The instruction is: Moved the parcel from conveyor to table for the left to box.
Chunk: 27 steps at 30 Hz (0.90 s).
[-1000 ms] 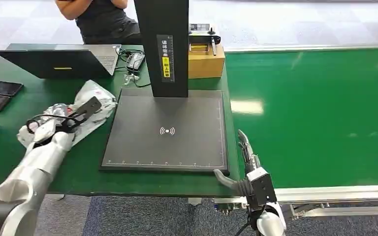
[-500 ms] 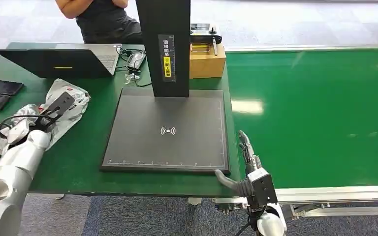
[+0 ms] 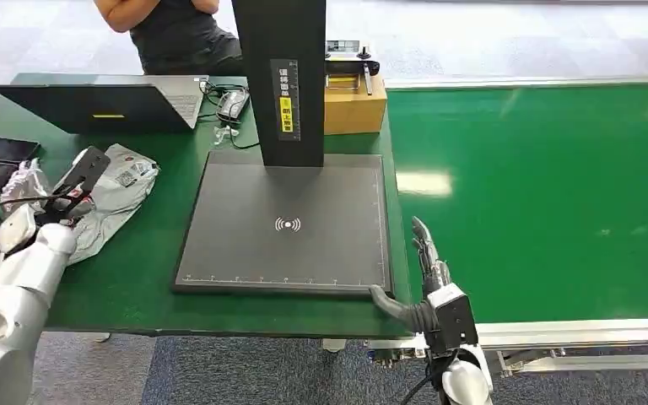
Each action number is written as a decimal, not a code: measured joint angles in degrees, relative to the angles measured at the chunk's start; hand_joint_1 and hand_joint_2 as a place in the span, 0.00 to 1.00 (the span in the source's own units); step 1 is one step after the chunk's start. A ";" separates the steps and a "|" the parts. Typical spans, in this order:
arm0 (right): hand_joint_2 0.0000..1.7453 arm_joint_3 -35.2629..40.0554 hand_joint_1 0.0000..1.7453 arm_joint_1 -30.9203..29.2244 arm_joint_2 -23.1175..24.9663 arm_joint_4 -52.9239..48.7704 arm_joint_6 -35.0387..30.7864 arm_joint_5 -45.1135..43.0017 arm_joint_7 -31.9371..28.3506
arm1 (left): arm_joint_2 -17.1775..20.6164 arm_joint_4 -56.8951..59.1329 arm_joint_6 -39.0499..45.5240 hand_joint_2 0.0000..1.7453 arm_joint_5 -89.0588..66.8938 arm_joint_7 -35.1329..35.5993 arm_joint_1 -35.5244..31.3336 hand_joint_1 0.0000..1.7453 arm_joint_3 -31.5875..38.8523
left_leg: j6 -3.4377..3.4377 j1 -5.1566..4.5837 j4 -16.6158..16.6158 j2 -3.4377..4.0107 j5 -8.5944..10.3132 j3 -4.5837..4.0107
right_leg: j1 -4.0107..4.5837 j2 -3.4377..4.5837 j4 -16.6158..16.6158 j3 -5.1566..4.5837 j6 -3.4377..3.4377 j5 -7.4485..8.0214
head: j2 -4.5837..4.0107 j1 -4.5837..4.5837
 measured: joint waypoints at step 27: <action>1.00 -3.26 0.00 -0.27 0.00 -0.02 -1.07 -2.73 -2.38 | -11.07 -8.64 -12.97 1.00 32.45 -48.65 8.98 0.00 12.28 | 0.01 -0.06 0.01 -0.03 -0.02 0.00 | -0.08 -0.02 -0.01 0.01 0.01 -0.01 | 0.00 0.00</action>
